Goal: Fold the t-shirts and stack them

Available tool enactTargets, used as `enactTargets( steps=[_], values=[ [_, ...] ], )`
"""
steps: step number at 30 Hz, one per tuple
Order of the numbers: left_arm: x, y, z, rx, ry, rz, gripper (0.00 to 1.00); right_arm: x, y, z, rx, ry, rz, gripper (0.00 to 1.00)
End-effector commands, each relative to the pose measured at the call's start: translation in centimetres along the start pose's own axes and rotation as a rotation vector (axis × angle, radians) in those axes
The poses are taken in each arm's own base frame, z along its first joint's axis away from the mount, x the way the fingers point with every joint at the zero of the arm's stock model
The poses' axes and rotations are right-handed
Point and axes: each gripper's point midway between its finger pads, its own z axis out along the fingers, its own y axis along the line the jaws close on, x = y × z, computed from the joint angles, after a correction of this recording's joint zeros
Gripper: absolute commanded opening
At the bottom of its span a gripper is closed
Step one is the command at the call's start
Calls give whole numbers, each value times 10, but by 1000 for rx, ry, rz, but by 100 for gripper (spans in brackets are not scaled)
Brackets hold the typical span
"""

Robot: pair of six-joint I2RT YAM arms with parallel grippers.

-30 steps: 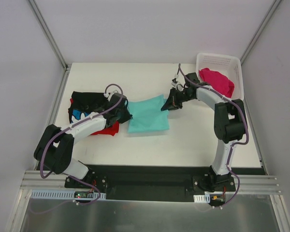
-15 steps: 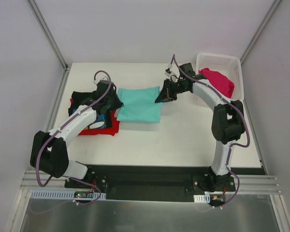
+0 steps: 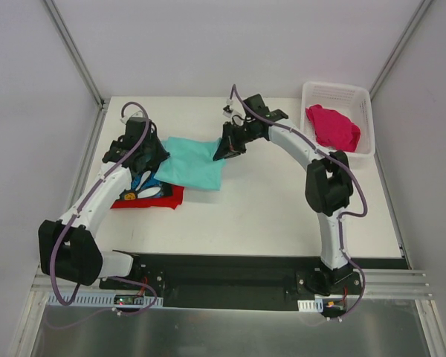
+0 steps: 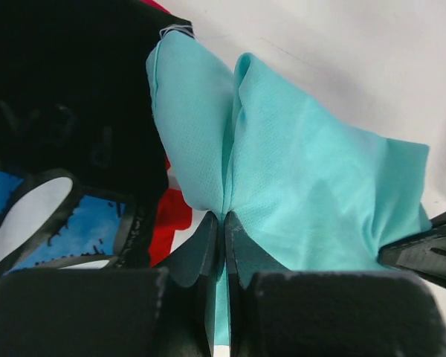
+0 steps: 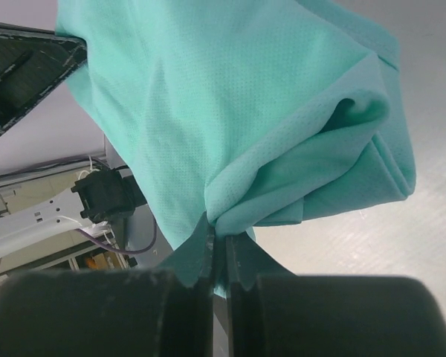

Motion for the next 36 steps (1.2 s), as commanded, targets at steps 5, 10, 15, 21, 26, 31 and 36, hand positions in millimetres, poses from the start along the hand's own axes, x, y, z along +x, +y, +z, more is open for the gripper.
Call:
enactTargets(
  steps=[5, 10, 15, 21, 26, 31, 36],
  values=[
    [-27, 23, -29, -24, -76, -2, 0, -2, 27, 31, -23, 40, 3, 1],
    [-32, 39, -38, -47, -89, -11, 0, 2, 34, 46, -34, 57, -5, 1],
    [-37, 51, -48, -67, -109, -11, 0, 2, 43, 60, -52, 69, -5, 1],
    [-37, 57, -54, -78, -111, -17, 0, -1, 50, 68, -65, 66, -9, 1],
    [-40, 64, -56, -94, -119, -28, 0, -1, 50, 72, -63, 67, -12, 1],
    [-43, 70, -58, -94, -118, -22, 0, -3, 57, 81, -86, 70, -12, 1],
    [-54, 81, -57, -129, -132, -8, 0, -3, 64, 92, -150, 75, 1, 1]
  ],
)
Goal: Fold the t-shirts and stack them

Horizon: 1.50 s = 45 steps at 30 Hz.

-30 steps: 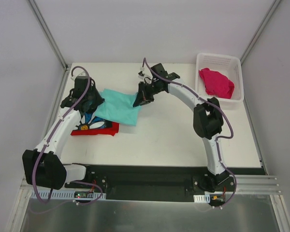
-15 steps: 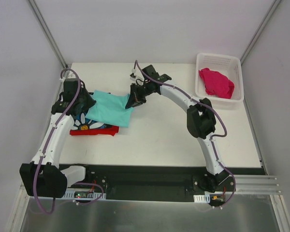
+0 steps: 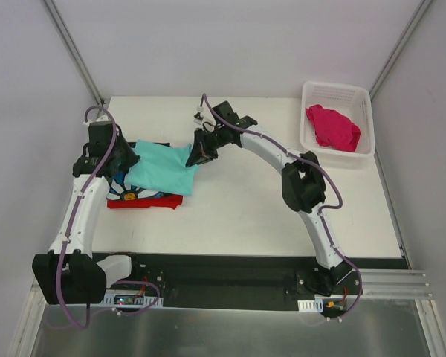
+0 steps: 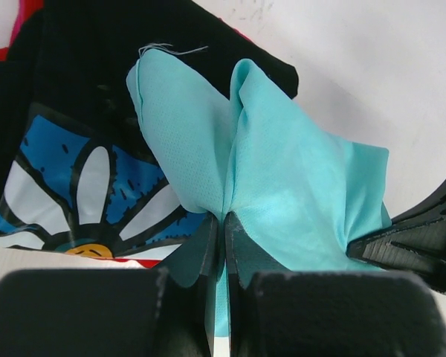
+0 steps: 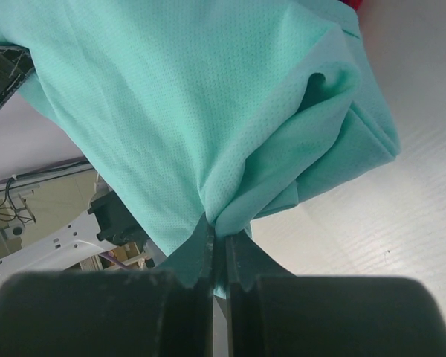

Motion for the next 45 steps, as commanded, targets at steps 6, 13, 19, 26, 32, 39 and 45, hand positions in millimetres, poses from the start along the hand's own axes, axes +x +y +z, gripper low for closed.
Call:
enactTargets(
  steps=[6, 13, 19, 26, 32, 39, 45],
  values=[
    [-32, 21, -3, -45, -57, 44, 0, -13, 53, 8, -228, -27, -22, 1],
    [-54, 33, -7, -91, -89, 82, 0, -15, 78, 30, -357, 9, -4, 1],
    [-69, 47, -13, -145, -120, 96, 0, -11, 85, 55, -427, 37, 28, 1],
    [-65, 61, -6, -185, -105, 53, 0, -13, 80, 69, -449, 47, 35, 1],
    [-35, 69, 13, -178, -30, -5, 0, -18, 68, 75, -444, 45, 54, 1],
    [0, 85, 23, -207, 35, -40, 0, -15, 54, 75, -425, 49, 75, 1],
    [19, 87, 23, -190, 72, -49, 0, -4, 47, 75, -406, 59, 84, 1]
  ],
)
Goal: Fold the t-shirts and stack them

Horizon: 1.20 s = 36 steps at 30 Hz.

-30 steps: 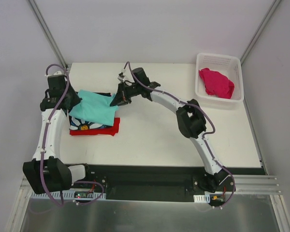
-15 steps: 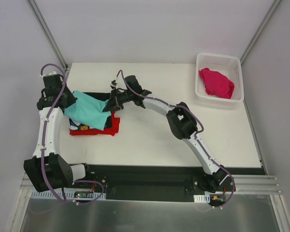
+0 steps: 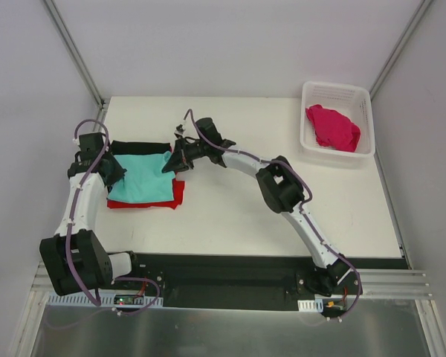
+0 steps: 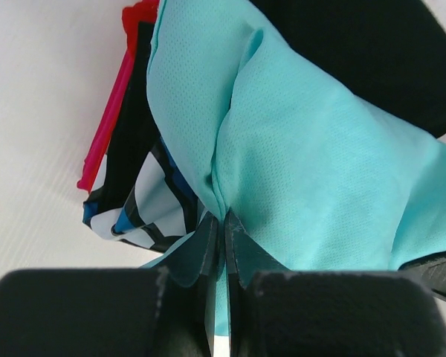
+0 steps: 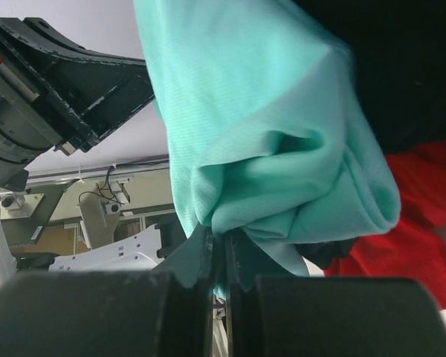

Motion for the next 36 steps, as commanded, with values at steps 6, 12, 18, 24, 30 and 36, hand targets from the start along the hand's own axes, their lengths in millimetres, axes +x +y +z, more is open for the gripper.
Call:
enactTargets(
  steps=[6, 12, 18, 24, 30, 36],
  values=[
    [9, -1, -11, 33, -7, -28, 0, 21, 10, -6, 6, 36, -38, 1],
    [11, 3, -8, 14, 11, -20, 0, 24, 2, -3, 23, 41, -31, 1],
    [15, 4, -4, 7, 33, -21, 0, 20, 10, -1, 16, 39, -45, 1],
    [2, 1, 3, -9, 33, -4, 0, 7, 13, -3, 17, 27, -56, 1],
    [5, -5, 16, 11, 89, -14, 0, 3, 12, -6, 20, 17, -52, 1],
    [-21, -24, -5, 86, 12, -18, 0, 0, 29, -21, 17, -2, -79, 1]
  ],
)
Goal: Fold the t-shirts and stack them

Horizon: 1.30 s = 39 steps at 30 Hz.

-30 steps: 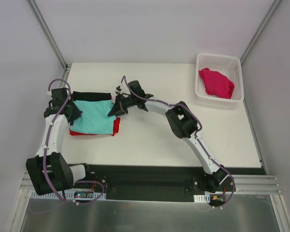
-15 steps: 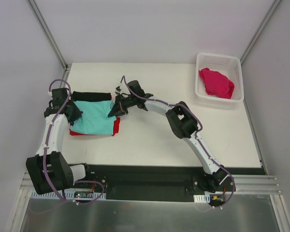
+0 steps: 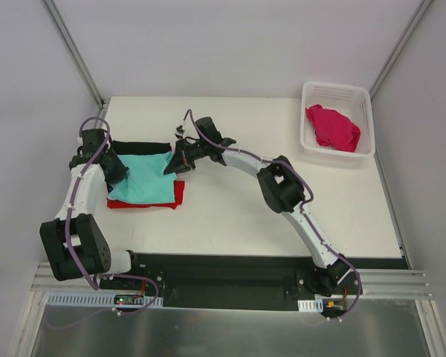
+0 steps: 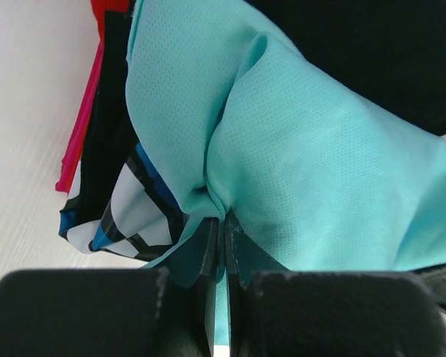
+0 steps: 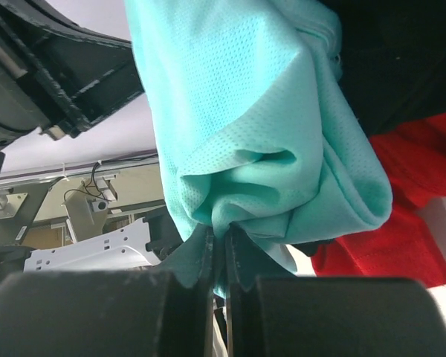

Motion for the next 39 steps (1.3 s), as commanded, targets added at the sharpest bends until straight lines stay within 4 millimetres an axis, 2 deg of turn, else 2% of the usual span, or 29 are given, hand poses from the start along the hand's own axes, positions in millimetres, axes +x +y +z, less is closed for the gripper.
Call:
enactTargets(
  steps=[1, 2, 5, 11, 12, 13, 16, 18, 19, 21, 25, 31, 39],
  values=[
    [-36, -25, -33, 100, -107, -3, 0, -9, 43, -24, -34, -31, -80, 1],
    [-45, -31, -41, 119, -131, 0, 0, -10, 49, -26, -38, -35, -91, 1],
    [-54, -37, -48, 130, -143, 3, 0, -14, 53, -32, -35, -44, -95, 1],
    [-54, -35, -35, 109, -113, 4, 0, -28, 49, -31, -40, -60, -90, 1],
    [-55, -35, -34, 109, -111, 5, 0, -33, 59, -33, -55, -67, -109, 1],
    [-56, -36, -33, 114, -109, 5, 0, -38, 50, -33, -51, -72, -96, 1],
    [-59, -40, -34, 124, -113, 13, 0, -42, 51, -34, -57, -76, -86, 1],
    [-57, -38, -35, 124, -113, 14, 0, -40, 51, -36, -57, -73, -87, 1],
    [-56, -39, -37, 128, -116, 14, 0, -35, 44, -33, -49, -62, -74, 1],
    [-50, -35, -34, 119, -105, 10, 0, -32, 47, -35, -45, -62, -90, 1],
    [-41, -30, -30, 106, -86, 9, 0, -22, 39, -27, -34, -43, -78, 1],
    [-32, -16, -12, 47, -58, 22, 0, -12, 33, -7, -36, -13, -67, 1],
    [-25, 4, 6, -34, -16, -6, 0, -8, 27, 4, -42, -1, -53, 1]
  ],
)
